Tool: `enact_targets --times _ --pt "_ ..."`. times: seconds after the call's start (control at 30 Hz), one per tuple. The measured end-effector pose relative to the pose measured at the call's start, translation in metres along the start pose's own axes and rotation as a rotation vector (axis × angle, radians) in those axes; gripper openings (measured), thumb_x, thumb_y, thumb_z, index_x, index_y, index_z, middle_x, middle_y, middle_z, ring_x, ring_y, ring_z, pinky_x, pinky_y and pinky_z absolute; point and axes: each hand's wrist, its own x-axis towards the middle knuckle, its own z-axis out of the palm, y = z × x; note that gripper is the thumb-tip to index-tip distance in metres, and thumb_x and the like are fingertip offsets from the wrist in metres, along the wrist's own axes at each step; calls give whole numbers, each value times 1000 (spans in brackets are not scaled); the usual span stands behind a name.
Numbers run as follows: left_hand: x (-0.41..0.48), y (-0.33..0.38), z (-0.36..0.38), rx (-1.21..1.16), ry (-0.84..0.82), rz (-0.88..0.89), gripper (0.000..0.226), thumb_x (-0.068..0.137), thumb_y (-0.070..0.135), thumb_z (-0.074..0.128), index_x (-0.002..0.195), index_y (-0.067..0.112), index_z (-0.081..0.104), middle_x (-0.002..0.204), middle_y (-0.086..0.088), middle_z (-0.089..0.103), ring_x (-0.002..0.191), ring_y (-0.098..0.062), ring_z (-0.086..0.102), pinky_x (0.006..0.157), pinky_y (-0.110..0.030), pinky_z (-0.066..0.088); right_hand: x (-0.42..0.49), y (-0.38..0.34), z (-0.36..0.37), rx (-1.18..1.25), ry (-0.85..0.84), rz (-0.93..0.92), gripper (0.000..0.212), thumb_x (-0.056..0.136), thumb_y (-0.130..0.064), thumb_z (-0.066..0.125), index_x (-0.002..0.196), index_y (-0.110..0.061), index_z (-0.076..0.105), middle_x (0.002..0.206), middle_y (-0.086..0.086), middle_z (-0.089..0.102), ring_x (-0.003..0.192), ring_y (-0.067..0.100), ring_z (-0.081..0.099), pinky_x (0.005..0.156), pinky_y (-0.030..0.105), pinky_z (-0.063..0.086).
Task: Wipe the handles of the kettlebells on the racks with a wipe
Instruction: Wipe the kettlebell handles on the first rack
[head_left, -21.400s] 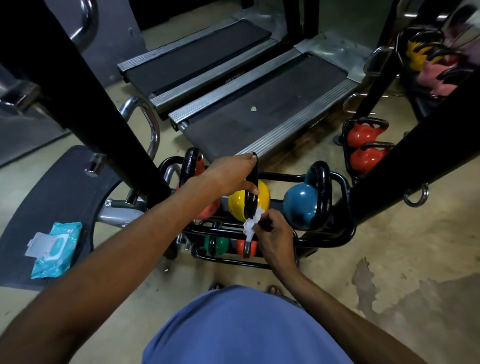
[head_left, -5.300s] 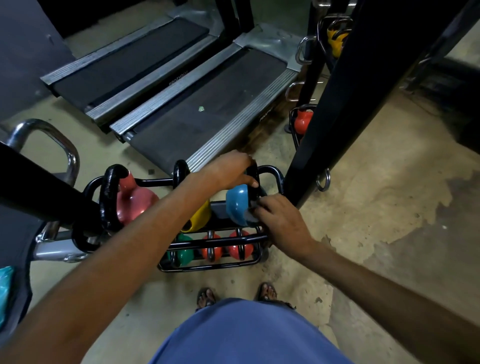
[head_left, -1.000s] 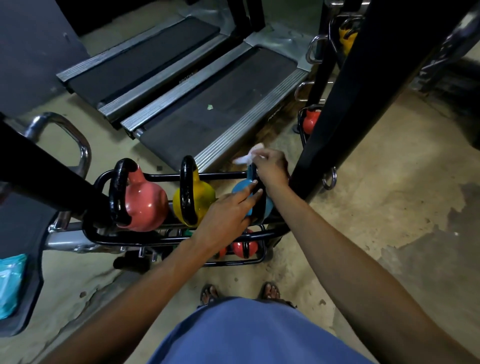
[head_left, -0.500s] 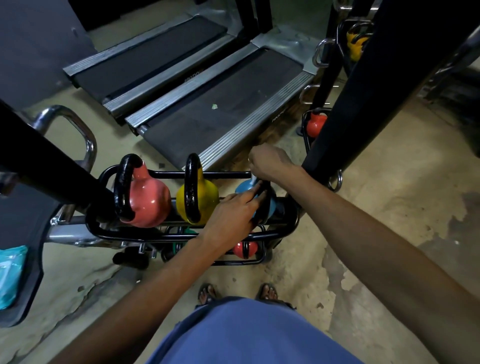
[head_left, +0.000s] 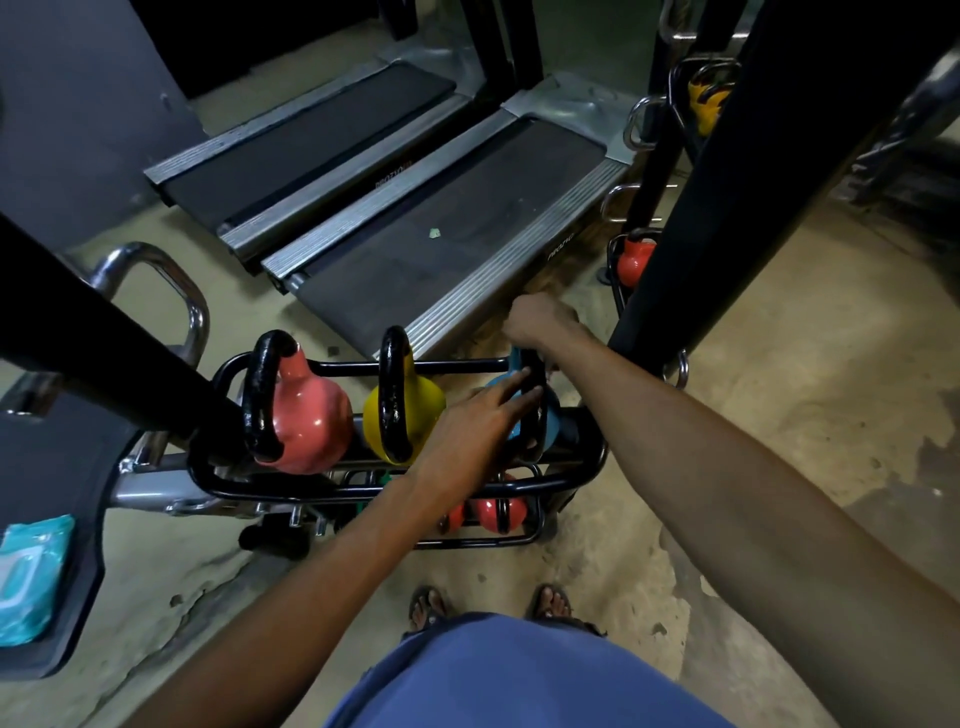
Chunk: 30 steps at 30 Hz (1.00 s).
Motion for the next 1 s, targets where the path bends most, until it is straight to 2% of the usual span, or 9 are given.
enact_targets --times 0.07,0.2,0.3,0.4,0.53,0.63,0.73,0.87,1.0 --pt "8 -5 -2 -8 -6 8 75 88 32 74 153 26 37 163 4 28 135 -21 49 102 -38 51 0 11 -1 262 -17 75 36 101 -30 49 115 -1 66 106 16 68 72 27 61 61 28 43" --pt "28 -12 -7 -151 -29 -73 71 89 41 71 152 27 40 159 11 33 133 -18 50 101 -39 51 -4 28 27 844 44 245 40 94 -38 58 110 -3 69 111 17 70 99 35 68 76 36 53" --pt "38 -17 -10 -233 -30 -100 70 87 45 73 149 29 45 157 14 38 135 -10 47 108 -35 46 -17 32 47 1480 48 481 33 94 -35 62 85 -5 71 85 17 75 64 25 72 54 30 54" --pt "46 -22 -14 -215 -24 -79 67 85 49 74 144 29 51 153 12 45 133 -5 47 109 -30 44 -37 30 46 1879 -57 573 35 105 -21 50 77 -2 60 46 8 60 31 16 56 34 19 44" --pt "55 -30 -18 -227 -59 -85 69 83 46 77 144 26 53 152 9 47 133 -10 50 108 -32 44 -59 32 54 1988 -201 469 40 108 -31 45 93 0 66 64 12 71 48 21 68 41 22 51" --pt "60 -34 -17 -220 -92 -98 72 81 47 78 145 27 52 153 11 45 133 -10 50 109 -33 44 -80 40 82 1819 -75 440 27 104 -23 49 104 -5 69 80 14 75 61 21 73 48 26 55" --pt "62 -34 -17 -208 -99 -98 71 80 48 78 144 28 53 153 12 45 134 -10 49 107 -38 46 -77 38 75 1815 -75 402 36 104 -32 49 115 -4 69 98 21 75 79 31 74 62 36 61" --pt "62 -35 -18 -187 -128 -96 74 80 50 78 145 28 51 153 8 45 135 -13 48 106 -40 47 -43 30 47 1932 -170 520 39 106 -23 36 89 -2 64 62 15 69 47 26 67 39 28 52" --pt "56 -37 -13 -164 -134 -77 75 85 51 73 150 26 45 157 7 41 137 -13 46 108 -36 45 -43 31 36 1896 -144 521 35 103 -8 38 72 -6 56 43 7 60 33 17 59 33 23 48"
